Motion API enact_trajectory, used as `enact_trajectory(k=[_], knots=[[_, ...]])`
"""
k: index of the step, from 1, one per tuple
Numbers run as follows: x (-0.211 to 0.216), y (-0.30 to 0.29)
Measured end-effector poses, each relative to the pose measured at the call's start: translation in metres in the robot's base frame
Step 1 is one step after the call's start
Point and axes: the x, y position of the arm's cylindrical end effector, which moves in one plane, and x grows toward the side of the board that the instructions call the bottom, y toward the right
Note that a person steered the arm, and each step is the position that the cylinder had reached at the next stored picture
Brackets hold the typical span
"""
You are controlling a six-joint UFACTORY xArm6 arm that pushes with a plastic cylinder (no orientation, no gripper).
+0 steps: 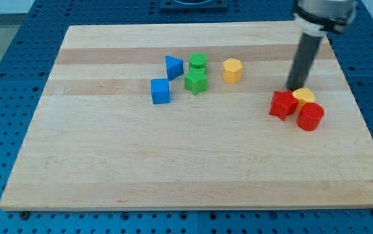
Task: Place the yellow heart to the bottom right of the yellow hexagon
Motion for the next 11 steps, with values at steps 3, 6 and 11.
enact_trajectory(k=[3,6,11], knots=[[0.042,0.023],[0.041,-0.025],[0.004,-0.038]])
